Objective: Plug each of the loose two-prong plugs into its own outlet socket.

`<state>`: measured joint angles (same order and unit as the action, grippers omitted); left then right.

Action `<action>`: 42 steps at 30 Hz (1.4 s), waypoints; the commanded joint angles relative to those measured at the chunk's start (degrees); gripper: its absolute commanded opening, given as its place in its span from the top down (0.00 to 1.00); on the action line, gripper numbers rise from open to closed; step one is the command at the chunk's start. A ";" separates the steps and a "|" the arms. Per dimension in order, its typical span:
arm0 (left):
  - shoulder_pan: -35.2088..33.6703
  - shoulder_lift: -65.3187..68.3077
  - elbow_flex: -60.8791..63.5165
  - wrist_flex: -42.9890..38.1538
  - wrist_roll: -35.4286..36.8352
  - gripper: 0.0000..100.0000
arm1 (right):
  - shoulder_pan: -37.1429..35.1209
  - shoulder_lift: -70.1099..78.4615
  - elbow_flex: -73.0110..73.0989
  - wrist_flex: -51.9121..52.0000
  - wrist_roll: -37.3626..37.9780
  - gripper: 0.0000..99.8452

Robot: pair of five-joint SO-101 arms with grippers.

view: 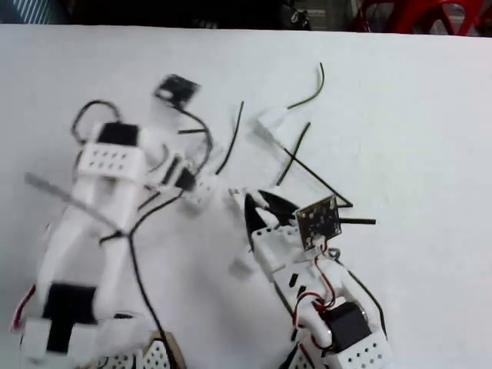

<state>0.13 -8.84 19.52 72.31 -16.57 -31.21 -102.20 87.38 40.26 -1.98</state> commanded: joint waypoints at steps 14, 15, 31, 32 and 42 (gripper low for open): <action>-17.27 -39.34 34.11 -16.79 13.71 0.71 | -8.31 53.14 -33.32 0.40 16.00 0.98; -17.27 -39.34 36.13 -19.34 15.03 0.71 | -8.84 56.22 -34.99 0.40 17.41 0.98; -17.36 -39.69 42.64 -28.13 15.74 0.71 | -12.09 88.92 -47.74 -14.02 27.08 0.98; -17.36 -39.69 42.64 -28.13 15.74 0.71 | -11.65 89.89 -47.82 -15.16 27.08 0.98; -21.14 -39.69 42.29 -28.92 18.11 0.71 | -9.71 97.63 -48.00 -22.46 27.08 0.98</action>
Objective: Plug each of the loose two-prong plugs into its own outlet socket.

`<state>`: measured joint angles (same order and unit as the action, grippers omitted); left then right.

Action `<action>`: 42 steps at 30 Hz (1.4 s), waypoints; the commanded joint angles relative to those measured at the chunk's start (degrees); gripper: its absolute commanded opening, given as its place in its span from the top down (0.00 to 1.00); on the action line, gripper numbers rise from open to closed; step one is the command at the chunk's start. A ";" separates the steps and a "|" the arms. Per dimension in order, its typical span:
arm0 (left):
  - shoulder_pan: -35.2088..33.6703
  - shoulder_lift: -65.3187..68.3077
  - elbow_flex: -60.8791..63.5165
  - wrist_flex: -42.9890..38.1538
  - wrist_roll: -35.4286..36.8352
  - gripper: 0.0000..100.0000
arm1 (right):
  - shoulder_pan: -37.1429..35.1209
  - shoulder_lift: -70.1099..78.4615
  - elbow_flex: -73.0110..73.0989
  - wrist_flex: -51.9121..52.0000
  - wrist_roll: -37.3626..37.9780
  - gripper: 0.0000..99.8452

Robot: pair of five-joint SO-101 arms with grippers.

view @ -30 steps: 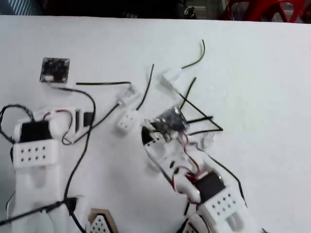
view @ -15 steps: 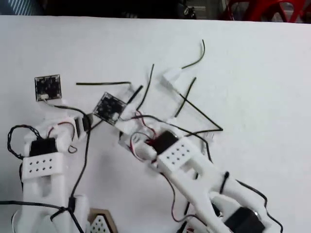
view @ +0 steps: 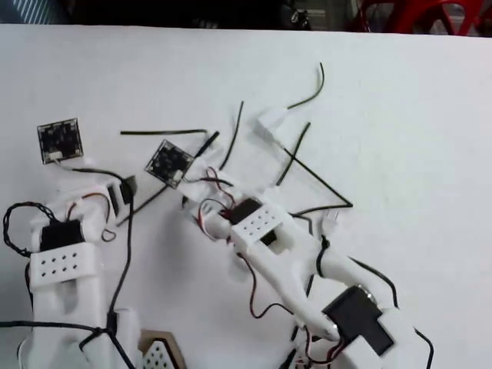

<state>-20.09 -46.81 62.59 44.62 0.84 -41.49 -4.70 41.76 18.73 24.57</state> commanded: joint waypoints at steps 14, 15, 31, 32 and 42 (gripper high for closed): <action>-0.92 -1.80 -0.79 -1.23 0.79 0.71 | 0.57 1.01 -12.31 15.96 0.18 0.98; -0.92 -1.80 -0.79 -1.23 0.79 0.71 | 0.57 1.63 -12.31 15.96 0.18 0.98; -0.92 -1.80 -0.79 -2.29 0.70 0.71 | 0.48 6.20 -12.66 15.34 -2.46 0.98; -1.01 -1.80 -0.79 -2.46 0.70 0.71 | 0.57 6.37 -12.48 15.34 -2.55 0.98; -1.10 -1.80 -0.70 -2.37 0.70 0.71 | 2.77 12.18 -12.48 14.99 -5.36 0.98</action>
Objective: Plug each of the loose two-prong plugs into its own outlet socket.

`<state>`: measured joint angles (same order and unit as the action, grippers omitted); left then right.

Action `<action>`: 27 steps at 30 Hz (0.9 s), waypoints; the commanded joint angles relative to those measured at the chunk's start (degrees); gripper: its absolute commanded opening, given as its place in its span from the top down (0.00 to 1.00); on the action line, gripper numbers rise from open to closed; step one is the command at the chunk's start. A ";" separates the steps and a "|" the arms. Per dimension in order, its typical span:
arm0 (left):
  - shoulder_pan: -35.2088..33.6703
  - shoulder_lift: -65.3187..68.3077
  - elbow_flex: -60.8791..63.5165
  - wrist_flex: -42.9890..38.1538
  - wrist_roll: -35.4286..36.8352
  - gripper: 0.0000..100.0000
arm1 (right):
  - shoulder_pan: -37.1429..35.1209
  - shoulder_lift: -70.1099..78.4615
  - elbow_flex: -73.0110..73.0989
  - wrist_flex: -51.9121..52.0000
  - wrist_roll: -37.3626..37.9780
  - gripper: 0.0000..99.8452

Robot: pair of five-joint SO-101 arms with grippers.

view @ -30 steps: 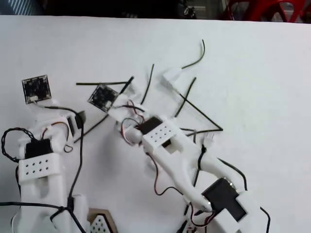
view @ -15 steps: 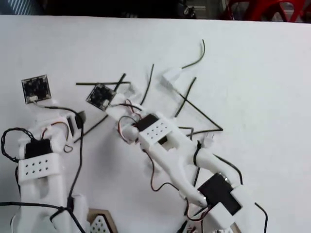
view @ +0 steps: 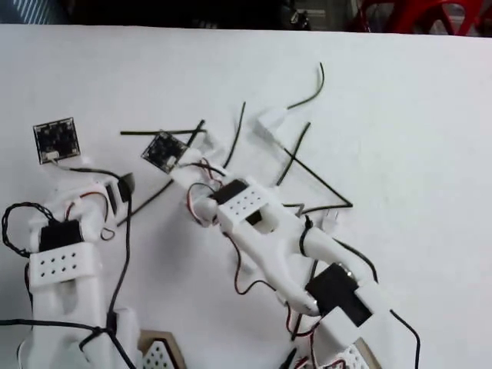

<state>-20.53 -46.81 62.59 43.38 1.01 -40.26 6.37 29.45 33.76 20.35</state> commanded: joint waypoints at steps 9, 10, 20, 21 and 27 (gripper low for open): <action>-0.75 -1.80 -0.62 -1.05 0.53 0.71 | 1.71 1.71 0.00 0.40 -0.88 0.98; -0.75 -1.80 -0.62 -1.05 0.53 0.71 | 1.71 1.71 -0.09 0.04 -0.88 0.98; -0.75 -1.80 -0.53 -0.88 0.53 0.71 | 8.40 1.10 -5.89 -22.37 -1.41 0.93; -0.75 -1.80 -0.53 -0.88 0.53 0.71 | 9.10 1.01 -5.89 -23.25 -1.41 0.89; -0.75 -1.80 -0.35 -0.88 0.53 0.71 | 9.45 -7.43 -5.45 -13.32 -4.13 0.79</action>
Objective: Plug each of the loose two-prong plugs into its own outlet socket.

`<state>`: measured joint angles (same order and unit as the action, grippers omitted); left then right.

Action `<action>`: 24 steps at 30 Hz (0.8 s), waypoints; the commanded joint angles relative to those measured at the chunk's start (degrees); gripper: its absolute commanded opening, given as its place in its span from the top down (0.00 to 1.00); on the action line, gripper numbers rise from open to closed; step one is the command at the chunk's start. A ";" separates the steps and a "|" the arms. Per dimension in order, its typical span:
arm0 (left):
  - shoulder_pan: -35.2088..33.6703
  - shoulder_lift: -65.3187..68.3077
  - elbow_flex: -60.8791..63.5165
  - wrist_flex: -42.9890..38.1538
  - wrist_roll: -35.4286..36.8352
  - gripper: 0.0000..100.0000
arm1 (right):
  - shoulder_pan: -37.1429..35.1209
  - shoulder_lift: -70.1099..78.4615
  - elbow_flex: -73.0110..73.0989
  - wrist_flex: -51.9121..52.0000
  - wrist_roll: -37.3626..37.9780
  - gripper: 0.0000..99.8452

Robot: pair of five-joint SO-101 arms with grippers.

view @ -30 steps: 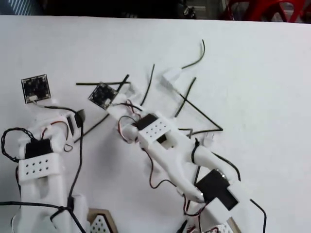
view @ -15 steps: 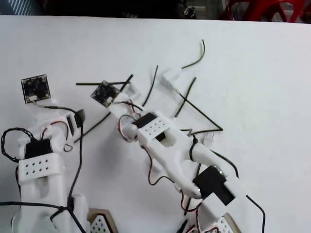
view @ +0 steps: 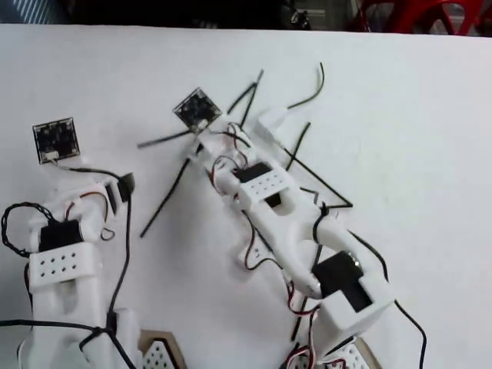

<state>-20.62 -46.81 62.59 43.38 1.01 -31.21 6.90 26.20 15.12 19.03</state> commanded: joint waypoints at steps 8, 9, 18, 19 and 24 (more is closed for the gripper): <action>-0.66 -1.45 -0.35 -0.88 0.44 0.71 | 4.09 -33.89 -1.93 33.36 -10.20 0.85; -0.66 -1.45 -0.35 -0.88 0.44 0.71 | 5.23 -36.09 -1.58 36.26 -10.20 0.85; -0.66 -1.36 -0.18 -1.14 0.44 0.71 | 15.34 -41.63 6.15 51.74 -27.87 0.86; -0.66 -1.36 0.26 -1.23 0.44 0.71 | 16.84 -41.63 7.03 52.26 -28.13 0.86; -0.66 -1.36 1.23 -3.08 0.44 0.71 | 22.20 -41.63 14.15 52.26 -24.70 0.86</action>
<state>-20.62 -46.81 64.09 42.15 1.01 -11.60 -32.75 38.33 66.99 -7.25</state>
